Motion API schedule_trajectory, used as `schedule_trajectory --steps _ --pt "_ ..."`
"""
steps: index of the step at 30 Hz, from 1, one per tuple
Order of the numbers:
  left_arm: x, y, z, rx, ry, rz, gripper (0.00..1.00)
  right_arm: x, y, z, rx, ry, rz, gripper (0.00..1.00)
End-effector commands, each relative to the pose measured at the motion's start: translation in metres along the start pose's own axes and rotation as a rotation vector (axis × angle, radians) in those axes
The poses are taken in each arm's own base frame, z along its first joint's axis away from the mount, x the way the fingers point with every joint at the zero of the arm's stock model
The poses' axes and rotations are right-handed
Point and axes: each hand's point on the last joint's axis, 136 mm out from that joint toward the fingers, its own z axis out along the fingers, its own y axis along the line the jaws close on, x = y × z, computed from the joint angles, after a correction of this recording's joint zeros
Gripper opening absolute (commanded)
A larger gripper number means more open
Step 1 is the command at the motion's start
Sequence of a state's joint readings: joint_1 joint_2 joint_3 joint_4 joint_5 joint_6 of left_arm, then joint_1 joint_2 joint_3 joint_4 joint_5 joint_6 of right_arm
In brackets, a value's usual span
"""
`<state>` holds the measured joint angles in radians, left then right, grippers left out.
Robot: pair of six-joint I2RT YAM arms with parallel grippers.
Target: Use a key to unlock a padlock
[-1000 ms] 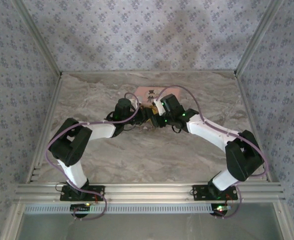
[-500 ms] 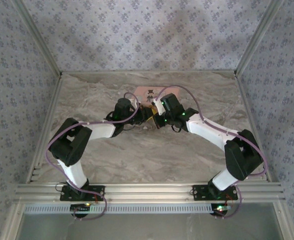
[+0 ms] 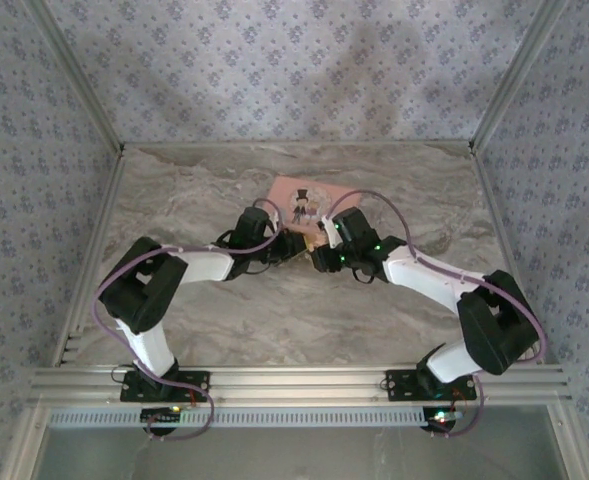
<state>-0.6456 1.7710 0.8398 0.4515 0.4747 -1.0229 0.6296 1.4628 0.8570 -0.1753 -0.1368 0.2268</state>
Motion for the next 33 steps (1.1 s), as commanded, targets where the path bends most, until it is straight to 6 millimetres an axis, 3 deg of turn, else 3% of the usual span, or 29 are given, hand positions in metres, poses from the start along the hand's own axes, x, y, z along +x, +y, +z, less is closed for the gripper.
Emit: schedule_trajectory --steps 1,3,7,17,24,33 --pt "0.012 0.009 0.003 -0.043 0.024 0.003 0.31 -0.001 -0.001 0.008 -0.021 -0.028 0.075 0.41" --pt "0.015 0.015 0.001 -0.071 0.029 -0.011 0.41 0.002 -0.008 0.015 -0.005 -0.024 0.104 0.40" --pt "0.014 0.013 -0.007 -0.074 0.010 -0.006 0.43 -0.001 -0.019 0.019 0.024 -0.048 0.129 0.41" --pt "-0.009 0.007 -0.042 -0.086 -0.076 0.030 0.44 0.003 0.000 0.023 0.047 -0.038 0.022 0.41" --pt "-0.033 0.007 -0.069 -0.121 -0.155 0.057 0.48 0.004 0.012 0.048 0.113 -0.073 -0.004 0.47" --pt "-0.045 0.014 -0.077 -0.135 -0.179 0.044 0.49 -0.004 0.014 0.080 0.217 -0.098 0.036 0.49"
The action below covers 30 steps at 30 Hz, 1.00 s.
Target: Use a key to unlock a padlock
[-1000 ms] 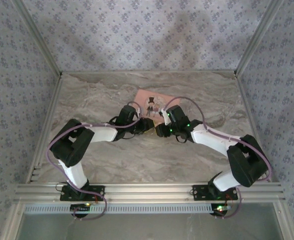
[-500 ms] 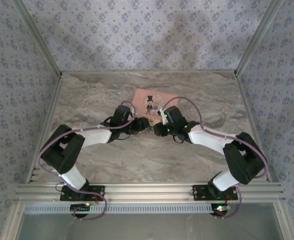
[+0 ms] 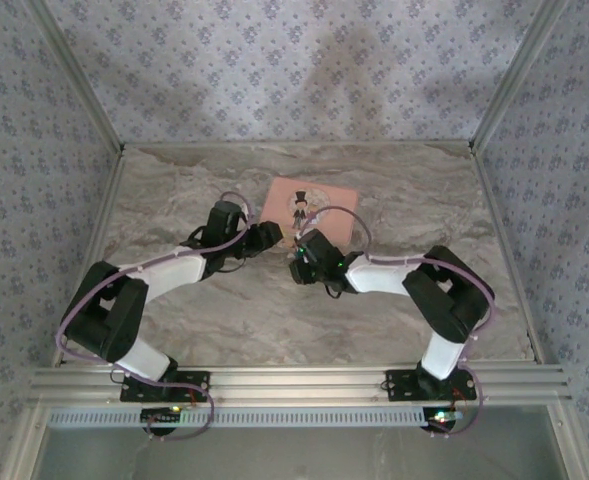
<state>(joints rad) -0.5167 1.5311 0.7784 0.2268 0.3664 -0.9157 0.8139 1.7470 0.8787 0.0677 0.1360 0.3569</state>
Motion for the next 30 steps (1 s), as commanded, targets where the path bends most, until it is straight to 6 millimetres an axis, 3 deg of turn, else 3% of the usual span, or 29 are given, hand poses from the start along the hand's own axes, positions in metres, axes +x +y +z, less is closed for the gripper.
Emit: schedule_trajectory --steps 1,11,22,30 --pt "-0.006 -0.002 -0.005 0.000 -0.012 0.020 0.49 -0.021 -0.003 0.007 0.076 -0.069 0.051 0.49" --pt "-0.009 0.003 -0.008 0.001 -0.008 0.006 0.49 -0.001 -0.012 0.029 0.173 -0.004 0.064 0.40" --pt "-0.012 0.006 -0.005 0.007 0.001 -0.003 0.49 0.024 -0.010 0.023 0.160 0.045 0.011 0.18" --pt "-0.024 0.008 -0.003 -0.007 -0.038 0.006 0.49 0.025 -0.001 0.003 0.101 0.036 -0.100 0.01"
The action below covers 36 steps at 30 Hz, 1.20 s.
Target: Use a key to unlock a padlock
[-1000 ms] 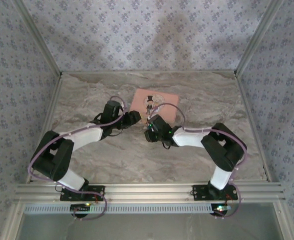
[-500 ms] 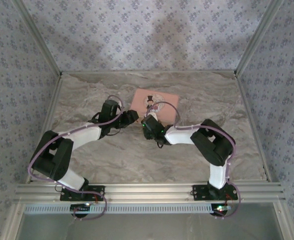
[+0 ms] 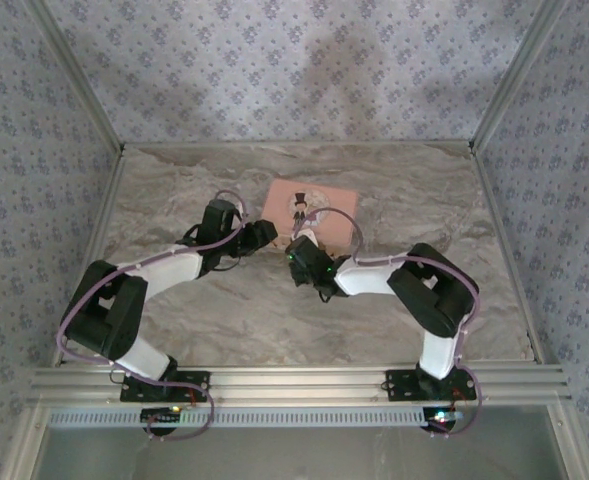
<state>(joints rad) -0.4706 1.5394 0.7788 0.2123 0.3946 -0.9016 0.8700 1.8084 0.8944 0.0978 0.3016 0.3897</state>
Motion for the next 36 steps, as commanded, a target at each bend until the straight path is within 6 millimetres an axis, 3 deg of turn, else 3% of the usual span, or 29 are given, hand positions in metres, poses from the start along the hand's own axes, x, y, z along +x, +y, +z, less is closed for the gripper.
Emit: schedule_trajectory --steps 1,9,21,26,30,36 --pt "-0.018 -0.006 0.000 0.007 -0.050 0.027 0.49 0.021 0.001 -0.012 -0.030 0.069 -0.109 0.00" --pt "-0.048 0.000 -0.006 -0.082 -0.159 0.059 0.52 0.018 0.015 -0.035 -0.193 0.080 -0.297 0.00" --pt "-0.093 0.018 -0.018 -0.181 -0.277 0.083 0.53 0.024 0.005 -0.049 -0.238 0.162 -0.503 0.00" --pt "-0.096 0.022 0.005 -0.189 -0.216 0.105 0.51 0.016 0.005 -0.050 -0.240 0.149 -0.514 0.00" --pt "-0.092 0.023 0.030 -0.147 -0.156 0.085 0.39 0.012 0.009 -0.050 -0.250 0.146 -0.541 0.00" --pt "-0.068 0.010 0.056 -0.057 -0.087 0.059 0.33 -0.004 0.019 -0.047 -0.267 0.120 -0.575 0.00"
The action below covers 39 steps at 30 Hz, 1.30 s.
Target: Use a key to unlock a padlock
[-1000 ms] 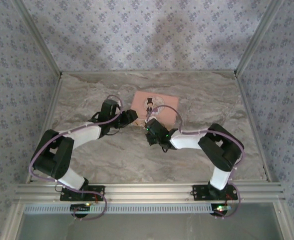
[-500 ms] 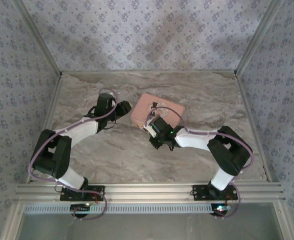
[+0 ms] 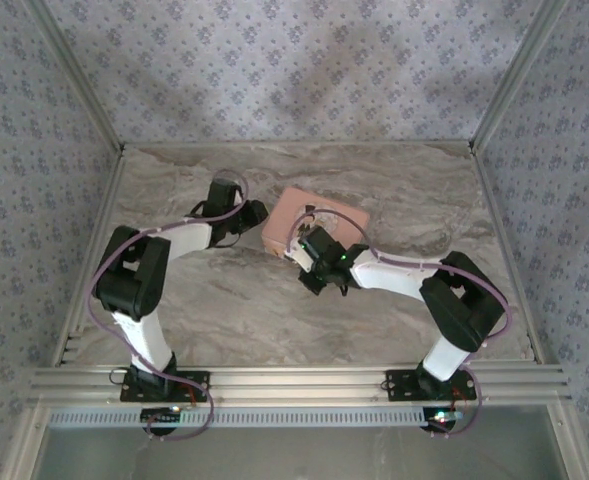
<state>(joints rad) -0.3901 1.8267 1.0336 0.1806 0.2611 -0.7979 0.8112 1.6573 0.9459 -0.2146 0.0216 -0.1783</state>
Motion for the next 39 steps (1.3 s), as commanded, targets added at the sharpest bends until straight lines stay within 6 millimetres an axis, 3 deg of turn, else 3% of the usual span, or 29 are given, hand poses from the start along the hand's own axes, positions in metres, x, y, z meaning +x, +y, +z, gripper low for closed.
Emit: schedule_trajectory --steps 1,3,8,14,21,26,32,39 --pt "0.012 -0.034 0.006 0.117 0.039 0.020 0.32 -0.023 0.004 -0.002 -0.028 -0.033 -0.052 0.00" --pt "0.020 -0.036 0.008 0.123 0.051 0.009 0.31 -0.034 0.006 0.000 -0.040 -0.046 -0.073 0.00" --pt "0.015 -0.023 -0.001 0.087 0.002 -0.012 0.34 -0.041 0.018 -0.001 -0.077 -0.060 -0.119 0.00" --pt "0.003 -0.011 -0.020 0.048 -0.052 -0.015 0.39 -0.044 0.026 -0.021 -0.114 -0.130 -0.109 0.00" --pt "0.012 -0.019 -0.012 0.068 -0.001 -0.002 0.35 -0.029 0.018 -0.016 -0.054 -0.074 -0.172 0.00" --pt "0.018 -0.022 -0.009 0.068 0.006 -0.006 0.34 -0.050 0.023 -0.019 -0.089 -0.116 -0.177 0.00" --pt "0.007 -0.017 -0.030 0.032 -0.057 0.021 0.38 -0.070 0.024 -0.039 -0.098 -0.194 -0.150 0.00" --pt "-0.001 -0.002 -0.066 -0.037 -0.138 0.039 0.49 -0.086 0.012 -0.080 -0.099 -0.311 -0.058 0.00"
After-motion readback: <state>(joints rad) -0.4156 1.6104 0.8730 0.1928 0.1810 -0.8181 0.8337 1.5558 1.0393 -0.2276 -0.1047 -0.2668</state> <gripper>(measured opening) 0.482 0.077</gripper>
